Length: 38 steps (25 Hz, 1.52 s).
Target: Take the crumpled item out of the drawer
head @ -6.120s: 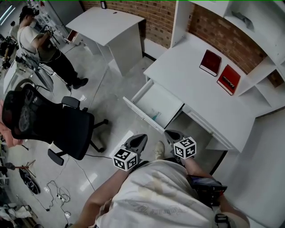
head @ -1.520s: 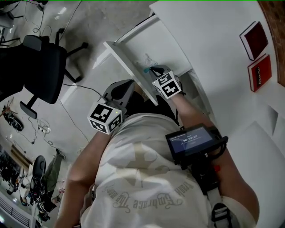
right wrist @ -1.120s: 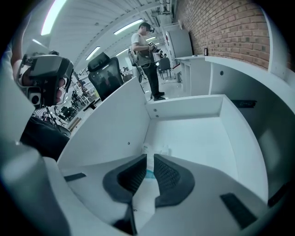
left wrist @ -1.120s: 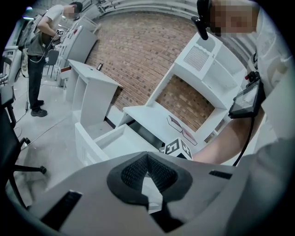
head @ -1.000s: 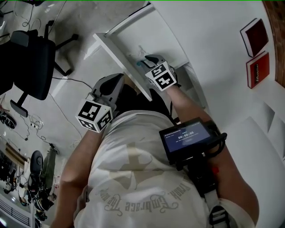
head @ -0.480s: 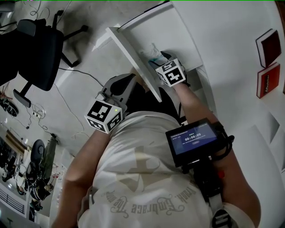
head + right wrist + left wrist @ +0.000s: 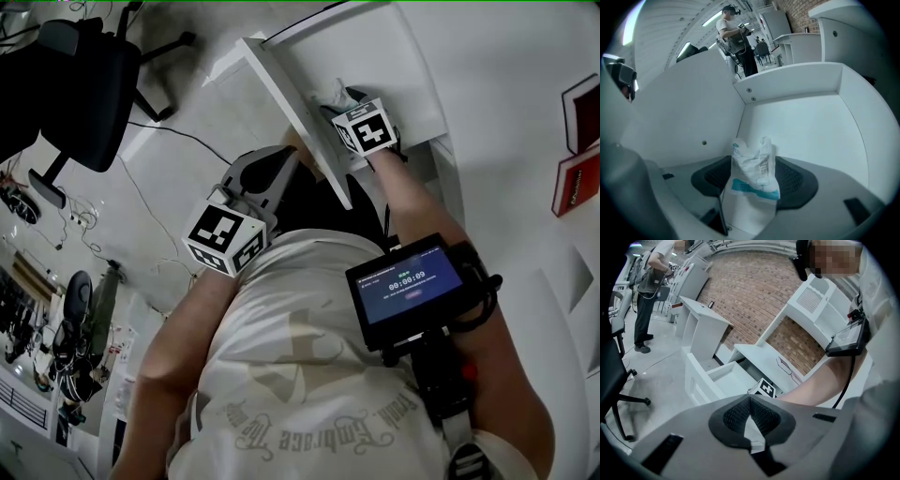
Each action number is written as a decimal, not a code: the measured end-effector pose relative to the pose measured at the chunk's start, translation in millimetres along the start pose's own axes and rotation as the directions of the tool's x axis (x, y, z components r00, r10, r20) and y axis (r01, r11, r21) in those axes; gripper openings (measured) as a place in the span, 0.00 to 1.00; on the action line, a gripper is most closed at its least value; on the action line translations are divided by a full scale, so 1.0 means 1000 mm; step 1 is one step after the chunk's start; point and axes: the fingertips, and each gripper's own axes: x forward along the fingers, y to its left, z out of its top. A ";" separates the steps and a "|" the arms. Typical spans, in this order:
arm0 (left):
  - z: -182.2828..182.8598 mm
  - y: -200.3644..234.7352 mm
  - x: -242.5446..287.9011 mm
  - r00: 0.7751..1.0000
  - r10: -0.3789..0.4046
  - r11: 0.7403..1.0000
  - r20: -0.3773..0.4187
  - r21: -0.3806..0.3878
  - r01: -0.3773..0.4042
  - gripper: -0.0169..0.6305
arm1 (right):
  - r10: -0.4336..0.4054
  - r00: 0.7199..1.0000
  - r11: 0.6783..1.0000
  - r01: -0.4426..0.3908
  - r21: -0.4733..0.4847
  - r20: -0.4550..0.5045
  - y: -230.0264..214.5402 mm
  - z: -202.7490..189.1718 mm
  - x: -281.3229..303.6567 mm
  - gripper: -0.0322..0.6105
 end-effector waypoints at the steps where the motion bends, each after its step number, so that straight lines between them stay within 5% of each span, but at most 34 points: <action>1: 0.000 0.000 0.000 1.000 0.001 1.000 -0.001 -0.001 -0.001 0.06 | -0.004 1.000 1.000 0.004 0.005 -0.008 -0.001 -0.001 0.001 0.50; 12: 0.003 -0.004 0.000 1.000 -0.006 1.000 -0.009 0.001 0.006 0.06 | -0.047 0.998 0.999 0.046 -0.022 -0.045 -0.005 -0.012 0.002 0.50; 27: 0.008 -0.001 0.003 1.000 -0.016 1.000 -0.007 0.021 0.016 0.06 | -0.043 0.998 0.998 0.041 -0.040 -0.054 -0.007 -0.015 0.001 0.36; 38: 0.006 0.000 0.005 1.000 -0.021 0.999 0.000 0.034 0.021 0.06 | -0.016 1.000 0.996 0.016 -0.088 0.000 0.003 -0.005 0.003 0.33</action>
